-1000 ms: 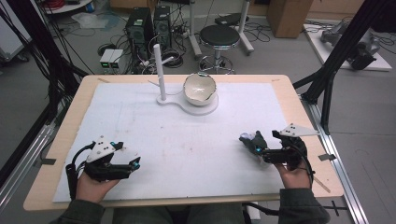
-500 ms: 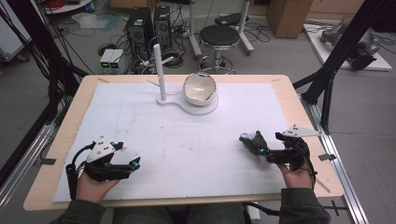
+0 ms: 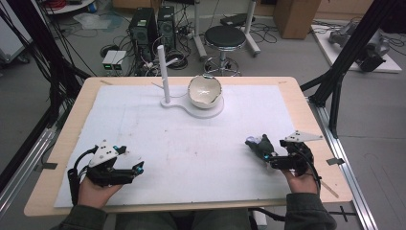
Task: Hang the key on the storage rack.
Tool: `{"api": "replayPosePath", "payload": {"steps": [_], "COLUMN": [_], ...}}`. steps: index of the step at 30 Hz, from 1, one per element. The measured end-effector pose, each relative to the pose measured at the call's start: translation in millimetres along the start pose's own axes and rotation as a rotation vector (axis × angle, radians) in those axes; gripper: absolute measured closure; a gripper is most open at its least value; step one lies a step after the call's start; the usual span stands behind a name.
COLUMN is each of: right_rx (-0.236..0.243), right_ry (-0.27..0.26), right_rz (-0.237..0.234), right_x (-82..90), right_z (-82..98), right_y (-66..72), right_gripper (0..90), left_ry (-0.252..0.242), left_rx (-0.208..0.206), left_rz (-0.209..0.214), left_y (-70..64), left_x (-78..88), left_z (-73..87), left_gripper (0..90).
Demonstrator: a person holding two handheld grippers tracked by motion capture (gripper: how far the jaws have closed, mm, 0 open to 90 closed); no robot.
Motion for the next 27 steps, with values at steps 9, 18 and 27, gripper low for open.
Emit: {"api": "replayPosePath", "payload": {"steps": [9, 18, 27], "right_rx": [-0.012, -0.016, -0.012], "right_ry": [0.035, 0.074, 0.102], "right_rz": [-0.008, -0.012, -0.010], "right_x": [-6.9, -12.9, -16.7], "right_z": [7.4, 14.2, 18.1], "right_y": [0.7, 0.1, 0.4], "right_gripper": [19.7, 27.2, 30.2], "left_ry": [0.002, 0.006, 0.006], "left_rx": [0.002, 0.000, -0.002], "left_rz": [0.000, -0.001, 0.001], "left_y": [-0.4, 0.2, -0.6], "left_x": [-0.6, -0.7, -0.9], "left_z": [0.7, 1.4, 1.5], "left_gripper": [18.4, 18.4, 18.4]}}
Point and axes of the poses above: each handheld gripper's, and its own axes: x roughly backward along the jaws, z roughly out of its underside, y roughly to its left, the point moved 8 cm from there along -x, roughly forward along the jaws, and after that the axes turned 10 degrees about x, right-handed, at the moved point
